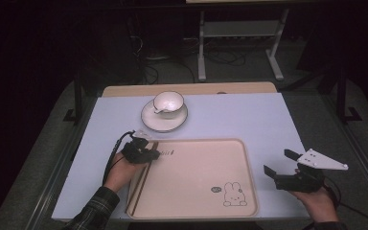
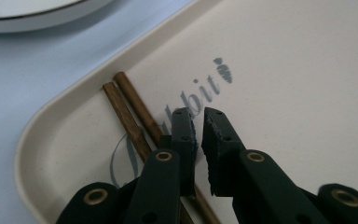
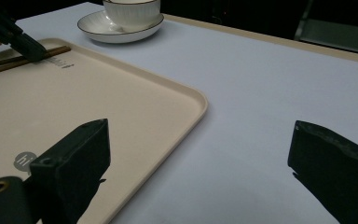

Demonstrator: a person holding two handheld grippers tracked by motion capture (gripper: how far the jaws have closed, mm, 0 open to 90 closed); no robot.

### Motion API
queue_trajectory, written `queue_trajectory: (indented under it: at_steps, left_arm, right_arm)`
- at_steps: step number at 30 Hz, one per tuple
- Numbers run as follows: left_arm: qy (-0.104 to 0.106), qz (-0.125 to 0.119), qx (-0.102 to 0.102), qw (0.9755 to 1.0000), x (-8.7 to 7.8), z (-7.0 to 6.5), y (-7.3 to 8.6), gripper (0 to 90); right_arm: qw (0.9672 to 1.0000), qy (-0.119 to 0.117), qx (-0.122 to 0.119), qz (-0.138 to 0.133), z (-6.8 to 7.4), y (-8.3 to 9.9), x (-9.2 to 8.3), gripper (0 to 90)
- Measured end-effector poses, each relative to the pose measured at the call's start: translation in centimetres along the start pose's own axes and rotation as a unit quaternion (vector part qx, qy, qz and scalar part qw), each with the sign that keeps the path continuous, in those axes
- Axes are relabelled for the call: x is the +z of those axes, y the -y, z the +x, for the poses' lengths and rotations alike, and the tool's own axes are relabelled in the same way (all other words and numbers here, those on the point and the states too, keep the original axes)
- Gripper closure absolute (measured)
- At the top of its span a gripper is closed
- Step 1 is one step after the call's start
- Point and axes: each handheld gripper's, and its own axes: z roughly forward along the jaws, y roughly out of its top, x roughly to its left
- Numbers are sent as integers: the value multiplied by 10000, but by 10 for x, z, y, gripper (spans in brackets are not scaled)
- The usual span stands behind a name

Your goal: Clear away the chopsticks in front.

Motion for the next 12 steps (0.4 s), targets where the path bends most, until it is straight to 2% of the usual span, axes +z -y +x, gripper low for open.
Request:
queue_trajectory:
  at_steps: [4,7,9,10,12]
  left_arm:
    - [-8,-553,36,9985,-34,-3,12,733]
    - [-87,-923,59,9957,-59,-5,29,698]
    - [-138,-1093,-8,9939,-72,-3,41,654]
    - [-149,-1150,-19,9932,-76,-2,47,601]
    - [-275,-1301,-54,9911,-82,0,56,412]
  right_arm:
    - [10000,-9,6,-3,0,0,0,50]
    - [10000,-13,0,3,0,0,0,50]
    - [10000,-16,-12,5,1,0,0,50]
    - [10000,-19,-18,5,1,0,0,50]
    - [10000,-22,-32,8,1,0,0,50]
